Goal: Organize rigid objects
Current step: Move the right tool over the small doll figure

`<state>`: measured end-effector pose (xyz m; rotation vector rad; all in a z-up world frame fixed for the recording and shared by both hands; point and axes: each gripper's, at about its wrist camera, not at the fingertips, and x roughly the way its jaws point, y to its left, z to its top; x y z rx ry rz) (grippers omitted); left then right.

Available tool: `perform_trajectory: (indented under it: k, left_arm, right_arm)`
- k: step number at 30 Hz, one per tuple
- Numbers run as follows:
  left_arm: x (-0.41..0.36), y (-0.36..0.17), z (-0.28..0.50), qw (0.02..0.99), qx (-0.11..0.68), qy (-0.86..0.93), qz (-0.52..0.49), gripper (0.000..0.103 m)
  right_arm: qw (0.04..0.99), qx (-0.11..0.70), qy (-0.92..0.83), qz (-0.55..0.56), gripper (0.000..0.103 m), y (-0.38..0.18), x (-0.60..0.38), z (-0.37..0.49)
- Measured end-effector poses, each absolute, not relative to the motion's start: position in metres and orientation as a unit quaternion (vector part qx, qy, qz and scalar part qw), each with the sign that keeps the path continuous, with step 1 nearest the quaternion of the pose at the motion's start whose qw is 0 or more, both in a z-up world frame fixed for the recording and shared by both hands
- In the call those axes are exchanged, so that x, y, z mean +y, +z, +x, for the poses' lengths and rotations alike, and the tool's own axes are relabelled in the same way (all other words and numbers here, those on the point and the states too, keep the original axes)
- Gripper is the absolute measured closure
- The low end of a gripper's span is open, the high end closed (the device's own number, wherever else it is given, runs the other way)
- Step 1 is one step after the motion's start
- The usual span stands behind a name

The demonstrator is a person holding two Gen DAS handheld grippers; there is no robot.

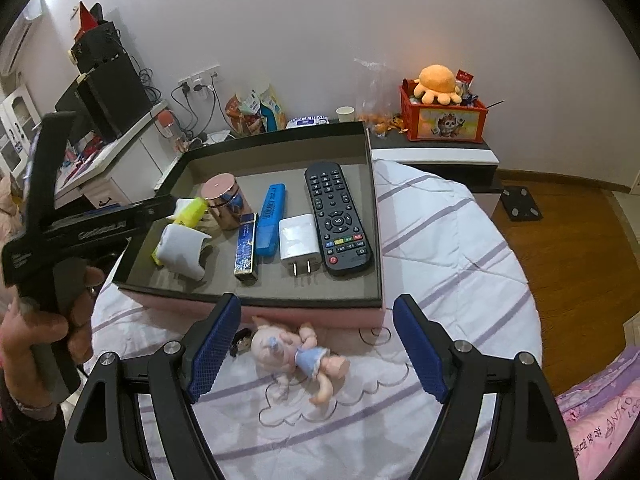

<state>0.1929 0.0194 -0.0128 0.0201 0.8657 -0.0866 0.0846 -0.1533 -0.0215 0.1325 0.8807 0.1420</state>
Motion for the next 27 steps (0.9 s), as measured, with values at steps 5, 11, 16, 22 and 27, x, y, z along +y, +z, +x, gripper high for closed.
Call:
perform_trajectory:
  k: [5, 11, 16, 22, 27]
  left_arm:
    - [0.021, -0.008, 0.152, 0.911, 0.411, -0.039, 0.005, 0.0]
    - [0.017, -0.018, 0.116, 0.905, 0.424, -0.043, 0.003, 0.0]
    - [0.011, -0.029, 0.093, 0.899, 0.436, -0.046, -0.004, 0.0]
    - [0.01, -0.046, 0.071, 0.893, 0.447, -0.039, 0.0, 0.0]
    - [0.012, -0.063, 0.067, 0.883, 0.468, -0.036, -0.003, 0.0]
  right_arm:
    - [0.903, 0.421, 0.06, 0.062, 0.023, -0.018, -0.158, 0.066]
    - [0.901, 0.425, 0.062, 0.061, 0.023, -0.023, -0.157, 0.048]
    - [0.898, 0.429, 0.073, 0.058, 0.023, -0.029, -0.152, 0.039]
    - [0.893, 0.44, 0.082, 0.052, 0.023, -0.045, -0.145, 0.037]
    - [0.884, 0.459, 0.084, 0.042, 0.023, -0.065, -0.14, 0.047]
